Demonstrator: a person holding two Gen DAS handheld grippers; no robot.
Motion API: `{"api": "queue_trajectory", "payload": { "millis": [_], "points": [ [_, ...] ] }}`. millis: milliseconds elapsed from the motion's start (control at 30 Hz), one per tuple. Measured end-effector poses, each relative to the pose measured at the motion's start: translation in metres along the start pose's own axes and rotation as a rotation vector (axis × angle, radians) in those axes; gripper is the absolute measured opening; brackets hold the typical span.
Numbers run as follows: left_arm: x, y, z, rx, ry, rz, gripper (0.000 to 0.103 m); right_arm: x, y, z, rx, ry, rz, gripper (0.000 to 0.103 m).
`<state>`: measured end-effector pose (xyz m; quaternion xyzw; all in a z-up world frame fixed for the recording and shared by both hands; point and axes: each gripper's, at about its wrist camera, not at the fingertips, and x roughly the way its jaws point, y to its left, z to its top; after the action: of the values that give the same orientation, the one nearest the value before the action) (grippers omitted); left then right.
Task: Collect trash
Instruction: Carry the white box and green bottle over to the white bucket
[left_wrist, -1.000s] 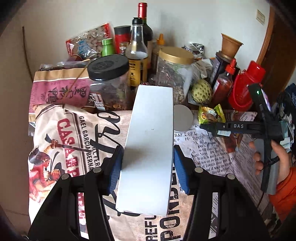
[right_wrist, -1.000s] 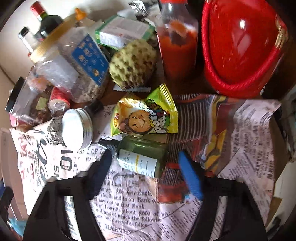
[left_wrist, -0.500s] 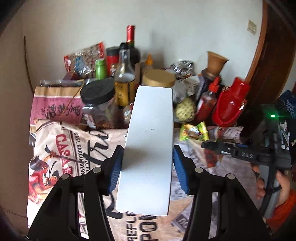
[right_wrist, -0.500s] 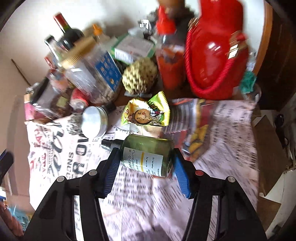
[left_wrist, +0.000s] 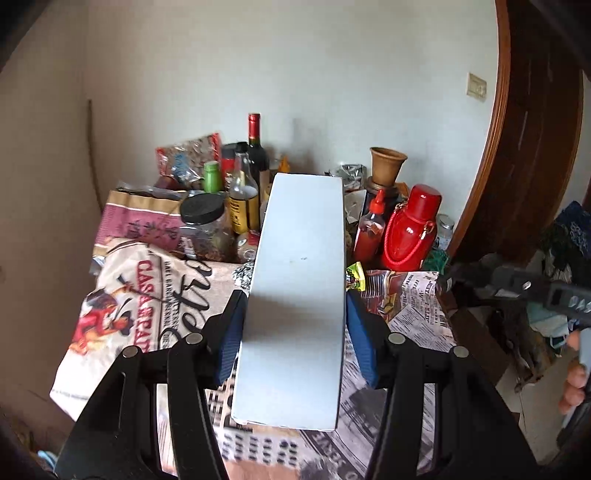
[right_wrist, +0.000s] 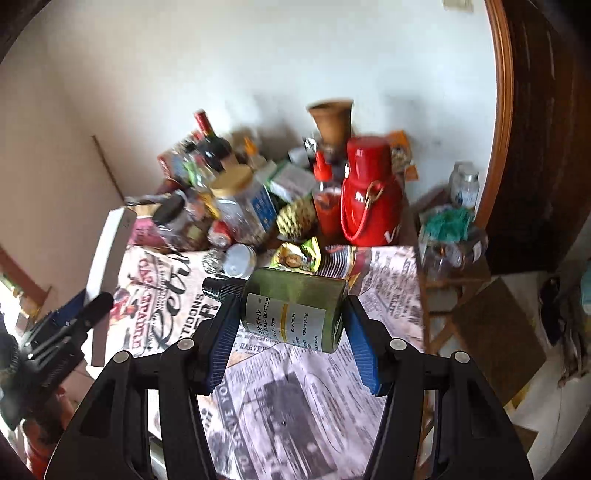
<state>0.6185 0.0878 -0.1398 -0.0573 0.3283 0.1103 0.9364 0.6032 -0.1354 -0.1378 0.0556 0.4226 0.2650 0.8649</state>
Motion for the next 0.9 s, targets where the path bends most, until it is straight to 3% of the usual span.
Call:
{"api": "queue_trajectory", "payload": {
  "millis": [267, 533, 900],
  "points": [
    [-0.073, -0.006, -0.012, -0.025, -0.054, 0.01, 0.053, -0.069, 0.01, -0.019, -0.034, -0.084, 0.03, 0.053],
    [-0.143, 0.004, -0.031, 0.003, -0.119, -0.049, 0.053, -0.125, 0.041, -0.05, -0.031, -0.186, 0.005, 0.053],
    [-0.242, 0.061, -0.104, 0.086, -0.13, -0.153, 0.052, -0.188, 0.111, -0.149, 0.041, -0.246, -0.086, 0.053]
  ]
}}
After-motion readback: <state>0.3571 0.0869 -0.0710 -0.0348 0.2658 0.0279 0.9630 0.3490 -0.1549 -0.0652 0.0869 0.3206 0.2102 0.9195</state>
